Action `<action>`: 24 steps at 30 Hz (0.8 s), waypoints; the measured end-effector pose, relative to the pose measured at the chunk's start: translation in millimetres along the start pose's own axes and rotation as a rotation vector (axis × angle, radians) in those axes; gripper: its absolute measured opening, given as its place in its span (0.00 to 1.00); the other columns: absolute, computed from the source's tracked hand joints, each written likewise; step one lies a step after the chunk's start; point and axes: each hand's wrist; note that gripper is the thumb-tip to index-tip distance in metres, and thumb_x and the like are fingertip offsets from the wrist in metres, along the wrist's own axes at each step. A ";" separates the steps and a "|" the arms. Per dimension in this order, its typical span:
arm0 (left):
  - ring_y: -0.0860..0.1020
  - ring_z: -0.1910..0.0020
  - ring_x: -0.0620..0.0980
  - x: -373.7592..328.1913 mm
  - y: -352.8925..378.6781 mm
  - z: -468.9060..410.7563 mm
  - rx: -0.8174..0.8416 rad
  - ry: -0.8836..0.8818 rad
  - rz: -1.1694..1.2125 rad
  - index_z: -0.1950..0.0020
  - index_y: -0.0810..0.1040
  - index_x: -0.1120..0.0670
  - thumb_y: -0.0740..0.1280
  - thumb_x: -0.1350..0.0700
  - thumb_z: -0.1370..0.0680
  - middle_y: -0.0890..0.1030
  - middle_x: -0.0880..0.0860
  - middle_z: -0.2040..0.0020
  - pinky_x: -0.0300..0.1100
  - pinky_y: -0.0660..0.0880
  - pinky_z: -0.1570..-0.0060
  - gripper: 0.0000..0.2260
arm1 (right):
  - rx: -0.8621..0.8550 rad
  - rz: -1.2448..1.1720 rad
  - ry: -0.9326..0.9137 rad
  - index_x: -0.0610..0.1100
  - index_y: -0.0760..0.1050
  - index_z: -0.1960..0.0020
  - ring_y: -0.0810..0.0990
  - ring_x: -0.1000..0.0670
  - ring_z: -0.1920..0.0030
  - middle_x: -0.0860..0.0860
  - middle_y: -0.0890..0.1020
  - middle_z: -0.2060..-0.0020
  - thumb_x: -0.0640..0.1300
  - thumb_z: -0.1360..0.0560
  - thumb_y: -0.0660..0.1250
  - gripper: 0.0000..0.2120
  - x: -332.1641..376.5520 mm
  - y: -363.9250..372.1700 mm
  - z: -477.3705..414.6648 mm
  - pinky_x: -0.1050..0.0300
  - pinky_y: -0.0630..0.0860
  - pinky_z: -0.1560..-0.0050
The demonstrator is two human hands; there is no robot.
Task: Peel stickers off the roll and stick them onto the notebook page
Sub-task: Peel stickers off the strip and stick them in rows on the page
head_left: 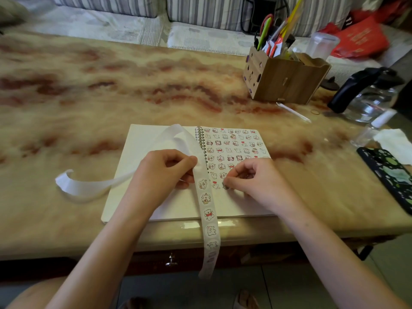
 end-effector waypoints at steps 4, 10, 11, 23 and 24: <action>0.80 0.70 0.44 -0.3 0.4 -0.3 -0.004 0.001 0.004 0.61 0.81 0.59 0.68 0.59 0.24 0.83 0.53 0.68 0.44 0.81 0.58 0.07 | -0.016 0.032 -0.025 0.44 0.80 0.64 0.78 0.53 0.66 0.47 0.84 0.65 0.42 0.32 0.75 0.05 -0.9 1.3 -0.1 0.54 0.74 0.61; 0.81 0.69 0.45 0.3 0.3 -0.5 -0.001 0.003 -0.002 0.61 0.82 0.58 0.68 0.59 0.24 0.84 0.55 0.66 0.45 0.82 0.57 0.07 | -0.029 0.055 -0.037 0.47 0.77 0.60 0.69 0.58 0.73 0.54 0.75 0.73 0.43 0.34 0.77 0.09 -2.6 -0.9 -0.9 0.57 0.67 0.65; 0.81 0.68 0.46 0.4 0.3 -0.6 0.000 0.002 -0.001 0.61 0.82 0.58 0.68 0.59 0.24 0.84 0.55 0.66 0.45 0.82 0.57 0.07 | -0.036 0.046 -0.035 0.48 0.75 0.58 0.69 0.59 0.73 0.54 0.75 0.72 0.42 0.34 0.77 0.11 -2.9 -1.9 -1.8 0.58 0.67 0.64; 0.81 0.69 0.45 0.5 1.4 -1.1 0.002 0.009 -0.005 0.62 0.81 0.58 0.68 0.59 0.24 0.84 0.54 0.67 0.42 0.81 0.61 0.07 | -0.029 0.080 -0.050 0.48 0.74 0.58 0.70 0.58 0.72 0.54 0.75 0.70 0.47 0.36 0.79 0.14 -4.1 0.0 -2.4 0.56 0.70 0.62; 0.81 0.69 0.45 0.3 1.4 -1.0 0.003 0.009 -0.002 0.62 0.81 0.58 0.68 0.59 0.24 0.83 0.54 0.67 0.41 0.81 0.61 0.07 | -0.024 0.101 -0.054 0.49 0.74 0.59 0.70 0.60 0.73 0.55 0.75 0.70 0.45 0.34 0.78 0.13 -4.6 0.2 -3.4 0.57 0.69 0.64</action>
Point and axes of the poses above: each hand's wrist, its own z-axis away from the middle knuckle, its own y-axis out of the palm, x = y × z
